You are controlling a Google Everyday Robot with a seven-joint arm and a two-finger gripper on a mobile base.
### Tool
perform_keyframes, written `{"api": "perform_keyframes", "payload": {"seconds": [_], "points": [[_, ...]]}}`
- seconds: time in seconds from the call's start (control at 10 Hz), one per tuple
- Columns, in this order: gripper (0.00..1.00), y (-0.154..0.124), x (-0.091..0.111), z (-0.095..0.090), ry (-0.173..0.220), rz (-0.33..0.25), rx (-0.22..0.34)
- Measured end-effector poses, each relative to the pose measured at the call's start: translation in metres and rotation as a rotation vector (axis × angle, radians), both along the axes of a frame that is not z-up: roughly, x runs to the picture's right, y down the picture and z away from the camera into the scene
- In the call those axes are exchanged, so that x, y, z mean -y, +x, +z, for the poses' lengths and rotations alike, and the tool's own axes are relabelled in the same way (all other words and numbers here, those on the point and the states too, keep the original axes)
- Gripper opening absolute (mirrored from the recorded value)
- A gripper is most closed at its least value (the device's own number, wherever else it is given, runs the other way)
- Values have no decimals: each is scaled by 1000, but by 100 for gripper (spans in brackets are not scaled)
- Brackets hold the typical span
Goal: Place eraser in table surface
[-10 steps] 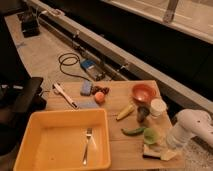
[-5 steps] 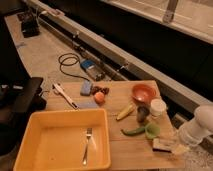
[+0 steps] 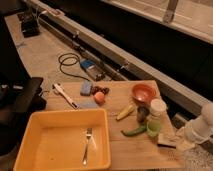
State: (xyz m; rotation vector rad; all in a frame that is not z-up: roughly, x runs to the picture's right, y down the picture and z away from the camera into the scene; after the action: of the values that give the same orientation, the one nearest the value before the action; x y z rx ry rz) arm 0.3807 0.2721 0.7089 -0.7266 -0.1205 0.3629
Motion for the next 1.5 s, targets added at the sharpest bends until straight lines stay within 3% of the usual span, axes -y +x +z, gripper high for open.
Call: {"api": "perform_keyframes", "payload": {"seconds": [0.6,1.1,1.5], "points": [[0,-9,-35,-14,-60,-13,43],[2,-25,-47,-5,-98,-7,81],[41,-43,-53,9,-135,-15,111]]}}
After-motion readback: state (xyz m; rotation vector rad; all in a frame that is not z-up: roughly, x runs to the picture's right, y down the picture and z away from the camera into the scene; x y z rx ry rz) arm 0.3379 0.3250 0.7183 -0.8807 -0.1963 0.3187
